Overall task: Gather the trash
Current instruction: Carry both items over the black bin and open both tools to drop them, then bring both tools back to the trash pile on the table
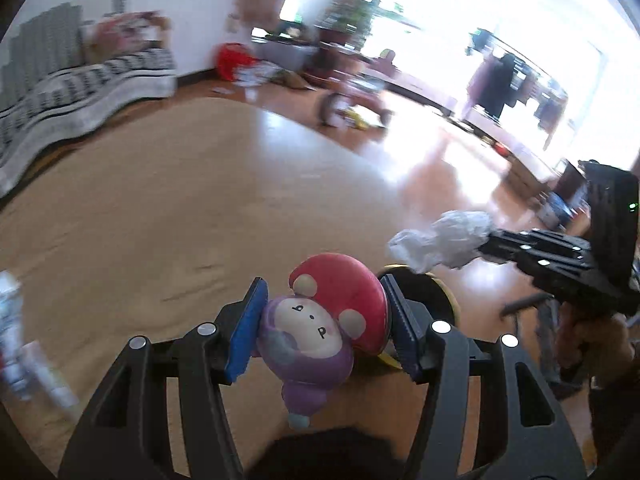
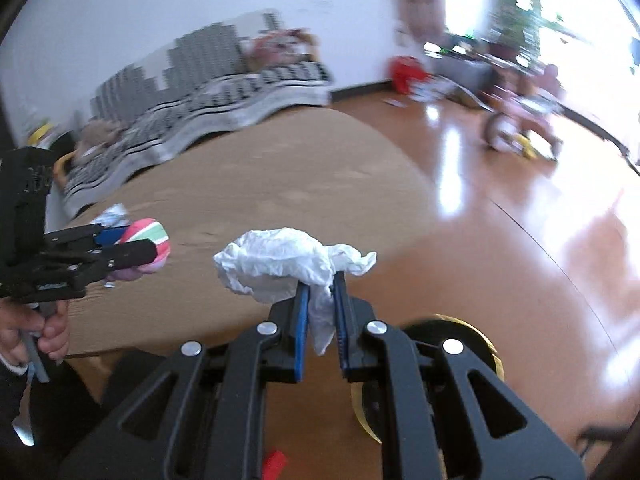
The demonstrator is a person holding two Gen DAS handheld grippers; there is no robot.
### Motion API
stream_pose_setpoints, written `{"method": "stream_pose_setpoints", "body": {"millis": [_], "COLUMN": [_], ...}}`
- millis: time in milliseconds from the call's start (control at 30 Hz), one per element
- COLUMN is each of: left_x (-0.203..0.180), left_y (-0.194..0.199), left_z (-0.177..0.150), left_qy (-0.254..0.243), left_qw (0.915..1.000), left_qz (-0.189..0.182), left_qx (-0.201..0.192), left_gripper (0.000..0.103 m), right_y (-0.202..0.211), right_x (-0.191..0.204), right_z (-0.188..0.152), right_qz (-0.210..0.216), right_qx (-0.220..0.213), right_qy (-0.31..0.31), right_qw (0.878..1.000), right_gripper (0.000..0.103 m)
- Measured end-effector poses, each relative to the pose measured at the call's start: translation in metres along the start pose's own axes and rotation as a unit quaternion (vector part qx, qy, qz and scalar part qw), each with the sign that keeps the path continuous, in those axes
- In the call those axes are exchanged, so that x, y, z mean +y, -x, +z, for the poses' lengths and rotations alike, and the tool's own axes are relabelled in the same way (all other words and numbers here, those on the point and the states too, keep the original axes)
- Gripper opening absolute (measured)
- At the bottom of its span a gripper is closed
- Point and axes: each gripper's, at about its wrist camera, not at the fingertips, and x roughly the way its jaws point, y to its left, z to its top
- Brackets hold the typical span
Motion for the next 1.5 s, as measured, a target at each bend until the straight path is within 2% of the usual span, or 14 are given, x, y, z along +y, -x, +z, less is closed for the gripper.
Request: {"method": "stream_pose_setpoints", "body": {"millis": [167, 333, 633, 933, 1000, 1033, 1067, 1133, 1167, 1367, 1500], "left_x": [-0.061, -0.105, -0.122, -0.122, -0.126, -0.127, -0.127, -0.13, -0.131, -0.128, -0.111], "left_y": [-0.058, -0.113, -0.159, -0.161, -0.163, -0.164, -0.164, -0.162, -0.162, -0.151, -0.127], "left_z": [0.001, -0.009, -0.018, -0.02, -0.022, -0.023, -0.023, -0.023, -0.023, -0.021, -0.017], "left_qy": [-0.026, -0.045, -0.059, -0.055, -0.056, -0.057, -0.057, -0.059, -0.06, -0.061, -0.047], "left_qw": [0.9983, 0.995, 0.9918, 0.9917, 0.9917, 0.9917, 0.9919, 0.9921, 0.992, 0.9928, 0.9948], "left_qz": [-0.043, -0.063, -0.06, -0.061, -0.06, -0.058, -0.057, -0.057, -0.057, -0.056, -0.054], "left_qx": [0.029, 0.063, 0.097, 0.099, 0.099, 0.099, 0.098, 0.095, 0.096, 0.086, 0.072], "left_gripper": [0.057, 0.057, 0.057, 0.058, 0.061, 0.066, 0.07, 0.075, 0.076, 0.079, 0.081], "right_y": [0.015, 0.01, -0.006, -0.012, -0.011, -0.01, -0.009, -0.005, -0.003, 0.003, 0.003], "right_x": [-0.073, -0.111, -0.135, -0.14, -0.142, -0.141, -0.141, -0.143, -0.143, -0.138, -0.121], "right_z": [-0.033, -0.059, -0.079, -0.078, -0.077, -0.077, -0.078, -0.078, -0.078, -0.076, -0.065], "right_qz": [-0.052, -0.077, -0.077, -0.078, -0.083, -0.085, -0.086, -0.089, -0.091, -0.094, -0.09], "right_qx": [0.011, 0.029, 0.046, 0.048, 0.049, 0.049, 0.05, 0.043, 0.039, 0.034, 0.031], "right_qy": [-0.054, -0.083, -0.104, -0.108, -0.11, -0.113, -0.117, -0.124, -0.124, -0.12, -0.108], "right_qw": [0.997, 0.993, 0.991, 0.99, 0.989, 0.989, 0.988, 0.987, 0.987, 0.988, 0.99], "right_gripper": [0.013, 0.013, 0.013, 0.013, 0.013, 0.013, 0.02, 0.045, 0.064, 0.067, 0.067]}}
